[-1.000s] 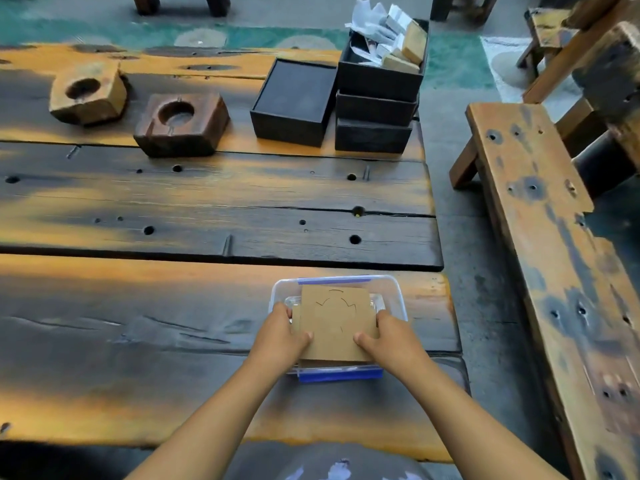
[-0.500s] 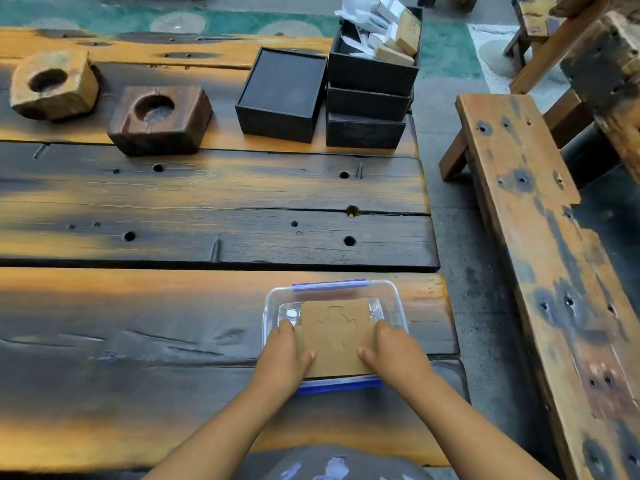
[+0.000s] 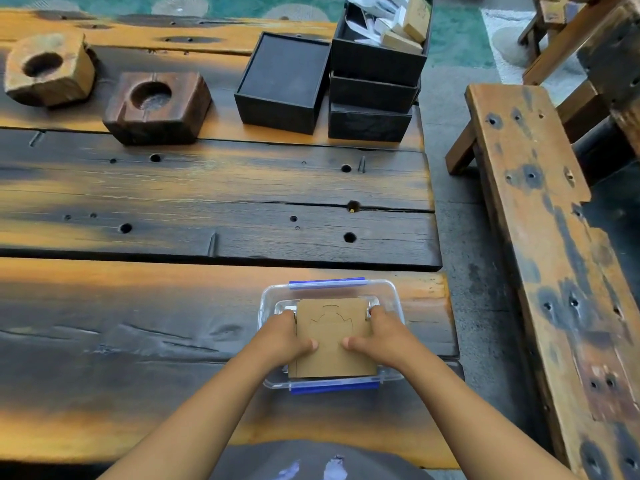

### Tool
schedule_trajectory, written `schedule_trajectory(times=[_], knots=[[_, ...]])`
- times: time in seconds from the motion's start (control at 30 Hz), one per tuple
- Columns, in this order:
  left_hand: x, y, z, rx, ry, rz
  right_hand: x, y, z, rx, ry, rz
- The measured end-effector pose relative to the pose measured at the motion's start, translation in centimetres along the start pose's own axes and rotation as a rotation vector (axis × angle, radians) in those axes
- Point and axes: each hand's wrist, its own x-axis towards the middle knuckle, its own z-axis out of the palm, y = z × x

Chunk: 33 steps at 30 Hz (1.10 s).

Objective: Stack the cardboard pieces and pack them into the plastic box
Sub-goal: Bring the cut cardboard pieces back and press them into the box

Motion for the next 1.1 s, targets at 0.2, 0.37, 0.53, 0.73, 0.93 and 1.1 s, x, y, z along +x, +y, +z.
schedule_trajectory(times=[0.2,0.37,0.53,0.73,0.93,1.1], knots=[[1.1,-0.4,-0.5,-0.106,-0.103,0.014,1.4,0.0,0.1,0.038,-0.088,0.004],[2.0,-0.1,-0.9,-0.148,-0.221,-0.013,2.4,0.0,0.2,0.072,-0.146,0.013],[2.8,-0.3,-1.0,-0.176,-0.268,-0.048,2.9,0.4,-0.1,0.143,-0.178,-0.014],[2.9,-0.5,-0.7,-0.158,-0.256,-0.048,3.3,1.0,0.3,0.077,-0.178,-0.037],[3.0,-0.3,-1.1,-0.285,-0.315,-0.087,4.1,0.9,0.3,0.13,-0.166,-0.032],[2.9,-0.5,-1.4,-0.227,-0.324,-0.016,4.1,1.2,0.2,0.085,-0.168,-0.064]])
